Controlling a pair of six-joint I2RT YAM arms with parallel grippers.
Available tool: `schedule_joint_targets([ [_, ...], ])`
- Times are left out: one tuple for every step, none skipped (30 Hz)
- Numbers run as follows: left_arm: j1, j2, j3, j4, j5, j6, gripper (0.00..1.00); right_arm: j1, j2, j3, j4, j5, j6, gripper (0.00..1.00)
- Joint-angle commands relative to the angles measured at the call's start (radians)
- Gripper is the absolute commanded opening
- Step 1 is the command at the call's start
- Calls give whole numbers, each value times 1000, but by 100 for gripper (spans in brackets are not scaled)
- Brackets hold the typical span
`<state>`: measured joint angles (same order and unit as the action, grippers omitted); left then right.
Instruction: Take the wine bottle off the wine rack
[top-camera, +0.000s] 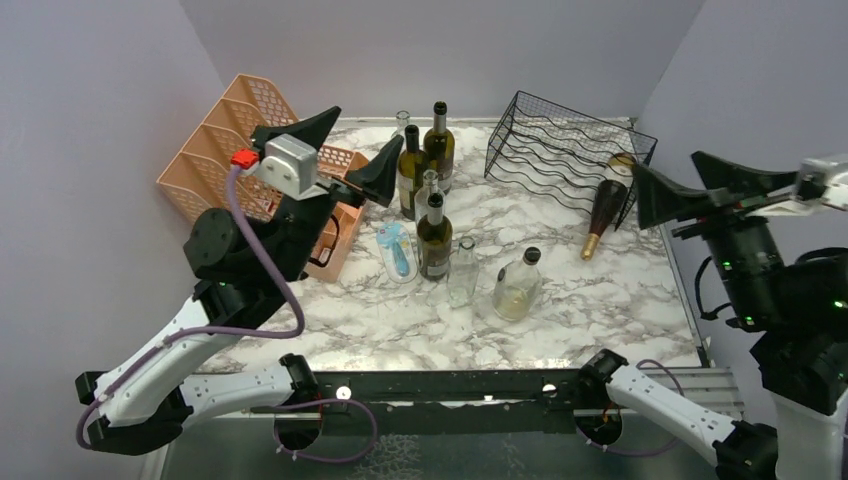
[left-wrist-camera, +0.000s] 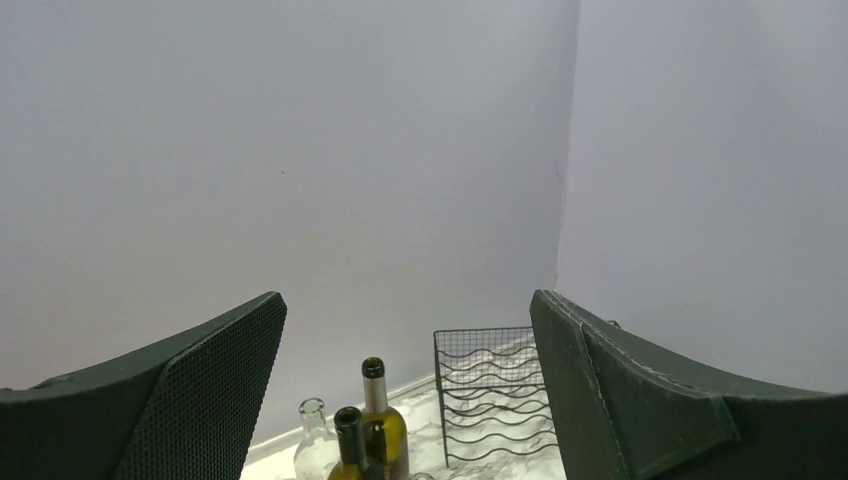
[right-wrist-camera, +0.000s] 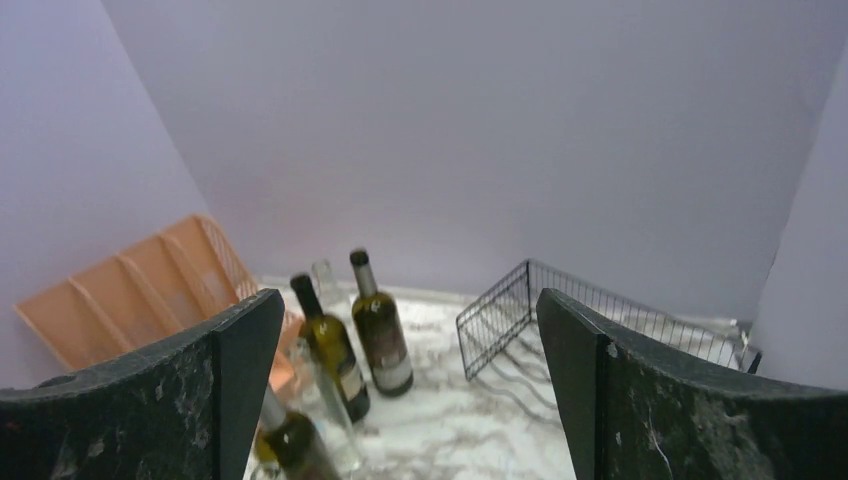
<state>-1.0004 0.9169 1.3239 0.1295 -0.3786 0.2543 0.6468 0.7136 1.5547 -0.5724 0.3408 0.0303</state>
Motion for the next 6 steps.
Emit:
schedule_joint_targets([
  [6, -39, 24, -92, -36, -49, 99, 5, 14, 40, 102, 71, -77, 100],
  [6, -47, 24, -91, -43, -52, 99, 5, 17, 49, 92, 86, -71, 100],
  [7, -54, 24, -91, -49, -53, 99, 4, 15, 51, 83, 87, -68, 100],
  [6, -59, 24, -90, -58, -56, 99, 5, 12, 42, 83, 78, -75, 100],
  [6, -65, 24, -87, -65, -56, 99, 5, 12, 39, 74, 86, -71, 100],
  [6, -70, 24, -85, -70, -59, 99, 5, 10, 34, 68, 84, -66, 100],
])
